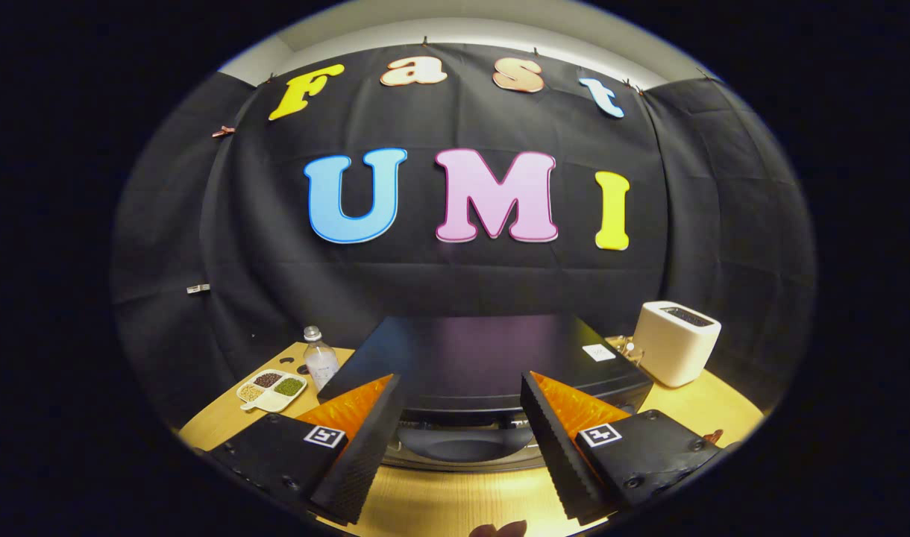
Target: Open the toaster oven, put the food inside, and close the toaster oven door.
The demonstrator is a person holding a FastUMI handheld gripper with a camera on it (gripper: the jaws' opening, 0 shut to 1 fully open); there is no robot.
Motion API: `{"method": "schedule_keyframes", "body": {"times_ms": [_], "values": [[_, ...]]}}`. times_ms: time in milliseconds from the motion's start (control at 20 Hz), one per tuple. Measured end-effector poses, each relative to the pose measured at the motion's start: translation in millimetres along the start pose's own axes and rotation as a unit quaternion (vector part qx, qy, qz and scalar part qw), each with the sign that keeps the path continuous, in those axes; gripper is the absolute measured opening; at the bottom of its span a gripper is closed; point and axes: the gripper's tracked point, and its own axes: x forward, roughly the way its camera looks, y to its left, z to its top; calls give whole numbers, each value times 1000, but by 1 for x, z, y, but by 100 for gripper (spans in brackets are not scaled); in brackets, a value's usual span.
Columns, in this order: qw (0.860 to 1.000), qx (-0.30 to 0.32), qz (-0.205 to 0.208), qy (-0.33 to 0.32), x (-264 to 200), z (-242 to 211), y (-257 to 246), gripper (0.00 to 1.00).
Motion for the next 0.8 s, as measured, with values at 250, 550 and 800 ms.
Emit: {"method": "schedule_keyframes", "body": {"times_ms": [250,550,800], "values": [[999,-10,-7,53,10,-35,-3,98],[998,-13,-7,67,13,-38,-4,97],[996,-15,-11,83,8,-42,-5,98]]}}
